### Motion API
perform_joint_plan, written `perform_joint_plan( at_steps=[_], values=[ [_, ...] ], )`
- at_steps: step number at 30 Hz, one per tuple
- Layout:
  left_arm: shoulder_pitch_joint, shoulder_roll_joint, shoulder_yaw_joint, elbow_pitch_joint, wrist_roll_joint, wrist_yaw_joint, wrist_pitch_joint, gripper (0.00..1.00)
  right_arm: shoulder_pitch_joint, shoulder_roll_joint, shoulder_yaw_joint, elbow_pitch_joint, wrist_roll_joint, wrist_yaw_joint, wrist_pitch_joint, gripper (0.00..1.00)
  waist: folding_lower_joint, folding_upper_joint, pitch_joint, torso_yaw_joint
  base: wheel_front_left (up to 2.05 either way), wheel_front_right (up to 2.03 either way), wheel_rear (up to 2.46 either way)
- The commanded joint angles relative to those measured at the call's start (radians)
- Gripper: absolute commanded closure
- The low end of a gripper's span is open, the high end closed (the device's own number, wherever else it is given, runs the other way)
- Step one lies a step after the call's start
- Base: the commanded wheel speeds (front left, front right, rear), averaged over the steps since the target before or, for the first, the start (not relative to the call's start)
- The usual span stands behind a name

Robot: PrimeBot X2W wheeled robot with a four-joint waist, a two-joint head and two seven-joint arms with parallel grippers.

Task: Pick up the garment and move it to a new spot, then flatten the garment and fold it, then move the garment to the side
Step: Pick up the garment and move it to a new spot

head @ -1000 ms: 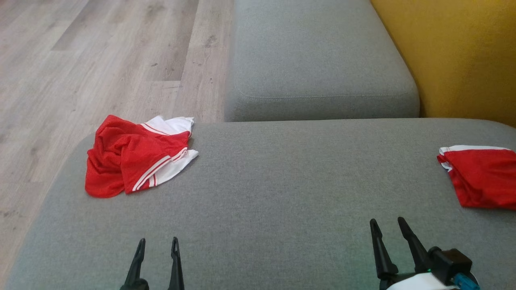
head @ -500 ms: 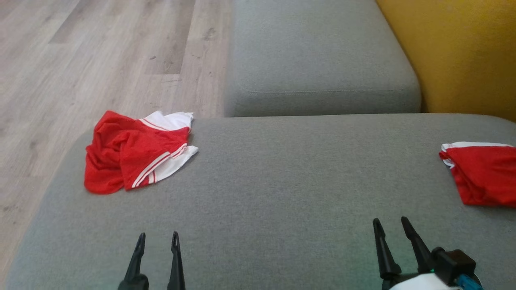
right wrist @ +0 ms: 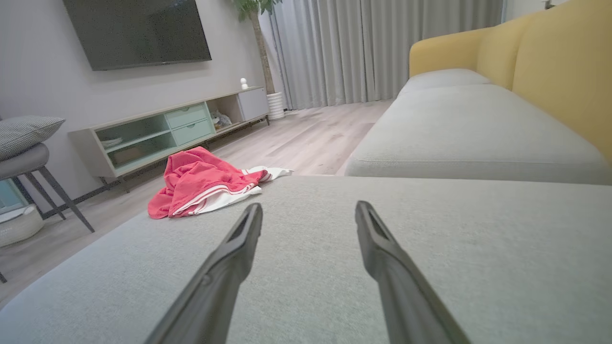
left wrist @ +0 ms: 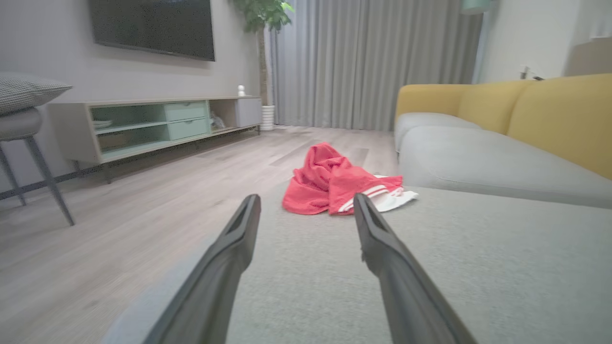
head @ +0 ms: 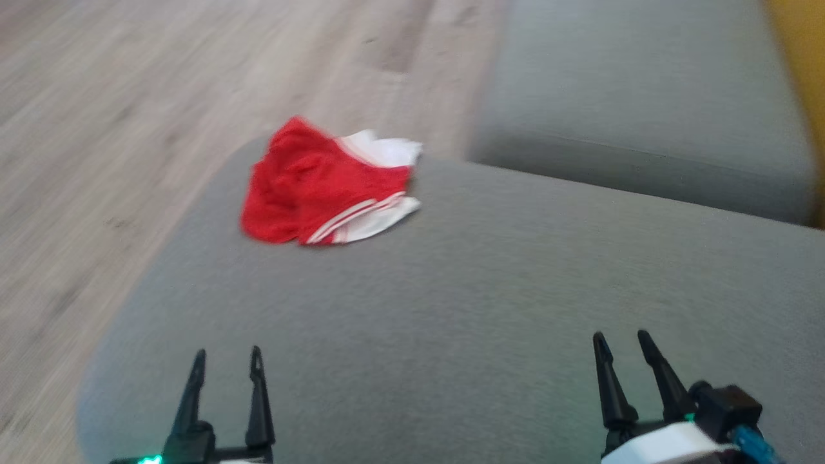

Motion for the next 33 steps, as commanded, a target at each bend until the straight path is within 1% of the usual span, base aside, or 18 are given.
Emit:
perform_joint_plan(
  at_steps=[1, 4, 8, 11, 14, 16, 18, 19, 20, 23, 25, 26, 29, 33],
  values=[
    [-0.055, -0.002, 0.043, -0.048, 0.01, 0.001, -0.005, 0.0, -0.063, -0.006, 0.022, -0.036, 0.004, 0.007, -0.011, 0.0, -0.0001, -0.0001, 0.044, 0.112, 0.0, 0.0, 0.0],
    [-0.054, -0.003, 0.057, -0.074, 0.009, 0.007, -0.005, 0.0, -0.078, -0.006, 0.021, -0.036, -0.003, 0.007, -0.011, 0.0, -0.0001, -0.0001, 0.069, 0.156, 0.0, 0.0, 0.0],
    [-0.069, -0.003, 0.077, -0.111, 0.012, 0.019, -0.005, 0.0, -0.1, -0.006, 0.022, -0.028, -0.024, 0.007, -0.011, 0.0, -0.0001, -0.0001, 0.096, 0.179, 0.0, 0.0, 0.0],
    [-0.101, 0.004, 0.09, -0.142, 0.024, 0.013, -0.005, 0.0, -0.094, -0.006, 0.007, -0.032, -0.046, 0.007, -0.011, 0.0, -0.0001, -0.0001, 0.112, 0.195, 0.0, 0.0, 0.0],
    [-0.167, 0.025, 0.116, -0.177, 0.023, 0.0, -0.005, 0.0, -0.09, -0.016, -0.005, -0.042, -0.079, 0.007, -0.011, 0.0, -0.0001, -0.0001, 0.161, 0.183, 0.0, 0.0, 0.0],
    [-0.239, 0.041, 0.134, -0.203, 0.016, -0.016, -0.005, 0.0, -0.111, -0.047, -0.009, -0.055, -0.098, 0.007, -0.011, 0.0, -0.0001, -0.0001, 0.228, 0.161, 0.0, 0.0, 0.0],
    [-0.332, 0.054, 0.147, -0.212, 0.003, -0.041, -0.005, 0.0, -0.14, -0.081, -0.016, -0.07, -0.114, 0.007, -0.011, 0.0, -0.0001, -0.0001, 0.298, 0.138, 0.0, 0.0, 0.0],
    [-0.332, 0.054, 0.147, -0.212, 0.003, -0.041, -0.005, 0.0, -0.14, -0.081, -0.016, -0.07, -0.114, 0.007, -0.011, 0.0, -0.0001, -0.0001, 0.298, 0.138, 0.0, 0.0, 0.0],
    [-0.383, 0.067, 0.15, -0.204, 0.001, -0.057, -0.005, 0.0, -0.156, -0.101, -0.02, -0.078, -0.118, 0.007, -0.011, 0.0, -0.0001, -0.0001, 0.332, 0.128, 0.0, 0.0, 0.0],
    [-0.561, 0.092, 0.142, -0.123, -0.018, -0.116, -0.005, 0.0, -0.203, -0.159, -0.028, -0.101, -0.13, 0.007, -0.011, 0.0, -0.0001, -0.0001, 0.436, 0.1, 0.0, 0.0, 0.0],
    [-0.696, 0.105, 0.132, -0.033, -0.033, -0.159, -0.005, 0.0, -0.231, -0.196, -0.026, -0.113, -0.136, 0.007, -0.011, 0.0, -0.0001, -0.0001, 0.499, 0.082, 0.0, 0.0, 0.0],
    [-0.762, 0.114, 0.129, 0.023, -0.042, -0.18, -0.005, 0.0, -0.247, -0.215, -0.019, -0.12, -0.139, 0.007, -0.011, 0.0, -0.0001, -0.0001, 0.531, 0.068, 0.0, 0.0, 0.0],
    [-0.949, 0.144, 0.13, 0.227, -0.077, -0.223, 0.016, 0.0, -0.303, -0.262, -0.012, -0.147, -0.142, 0.007, -0.011, 0.0, -0.0001, -0.0001, 0.622, 0.031, 0.0, 0.0, 0.0],
    [-1.15, 0.163, 0.111, 0.503, -0.133, -0.257, 0.101, 0.0, -0.348, -0.309, -0.028, -0.187, -0.149, 0.007, -0.011, 0.0, -0.0001, -0.0001, 0.718, 0.0, 0.0, 0.0, 0.0]
  ],
)
